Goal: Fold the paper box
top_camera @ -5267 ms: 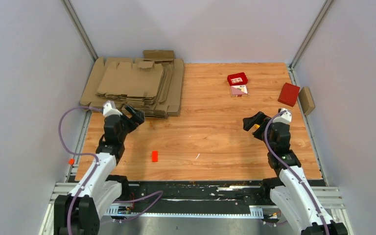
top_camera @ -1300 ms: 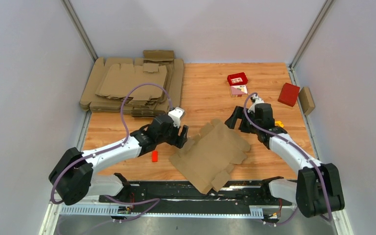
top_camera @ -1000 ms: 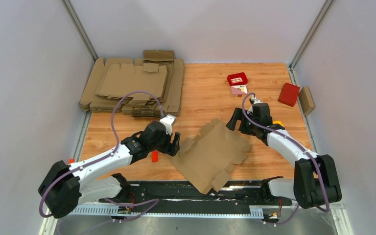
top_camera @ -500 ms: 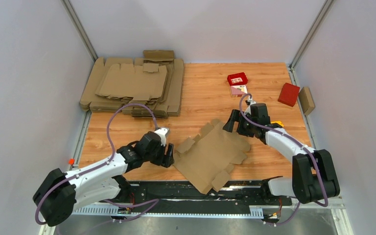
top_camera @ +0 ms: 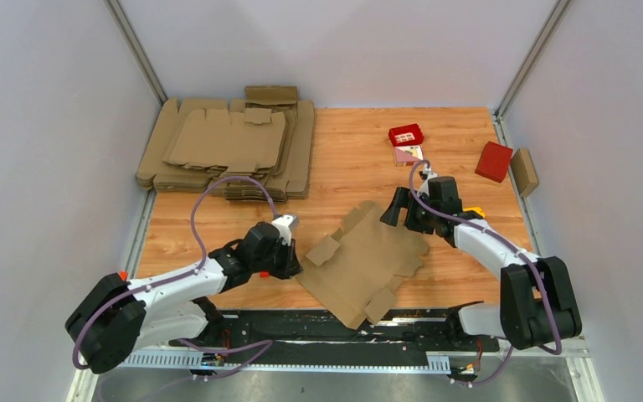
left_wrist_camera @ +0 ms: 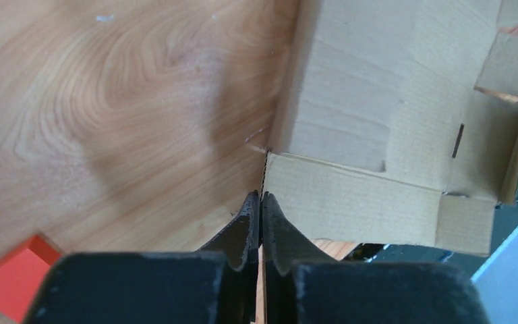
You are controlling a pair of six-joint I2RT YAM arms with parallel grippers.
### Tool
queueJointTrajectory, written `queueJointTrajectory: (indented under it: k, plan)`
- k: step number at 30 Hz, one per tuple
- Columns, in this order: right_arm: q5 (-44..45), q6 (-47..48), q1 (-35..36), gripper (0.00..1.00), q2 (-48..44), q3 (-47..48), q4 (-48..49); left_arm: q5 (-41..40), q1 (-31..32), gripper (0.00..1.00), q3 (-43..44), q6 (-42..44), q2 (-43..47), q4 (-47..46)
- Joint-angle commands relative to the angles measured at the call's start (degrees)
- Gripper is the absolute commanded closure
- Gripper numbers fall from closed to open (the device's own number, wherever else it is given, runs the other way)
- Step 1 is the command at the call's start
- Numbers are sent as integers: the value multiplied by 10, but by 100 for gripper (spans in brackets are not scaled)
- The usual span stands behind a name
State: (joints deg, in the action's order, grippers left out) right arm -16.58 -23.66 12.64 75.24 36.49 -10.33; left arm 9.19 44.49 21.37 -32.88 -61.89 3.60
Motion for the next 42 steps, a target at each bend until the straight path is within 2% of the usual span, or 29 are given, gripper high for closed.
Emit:
queueJointTrajectory:
  k: [1, 6, 11, 16, 20, 27, 32, 37, 39, 42]
  plan:
    - [-11, 0, 3, 9, -28, 11, 34, -34, 0, 100, 26, 16, -3, -23]
    - [-6, 0, 3, 9, -56, 1, 44, -99, -10, 100, 90, 92, -10, 66]
    - [8, 2, 2, 6, -72, -5, 43, -151, -10, 100, 182, 178, -53, 148]
    - [73, 1, 3, 1, -95, 0, 10, -114, -7, 100, 177, 210, -51, 92]
    - [94, 5, 2, 0, -143, -19, 28, -110, 5, 100, 159, 249, -27, 56]
    - [56, 22, 2, 0, -202, -62, 161, -212, 68, 100, 131, 295, 28, 21]
    - [-16, 67, 1, 0, -142, 43, 125, -285, 123, 100, 125, 320, 53, 15]
    - [-80, 199, -4, 0, -43, 141, 55, -315, 138, 100, 101, 327, 92, -6]
    - [-82, 227, -6, 0, -20, 141, 68, -327, 142, 100, 100, 328, 104, -3]
    - [-114, 215, -37, 0, 7, 113, 145, -348, 143, 100, 101, 327, 118, 8]
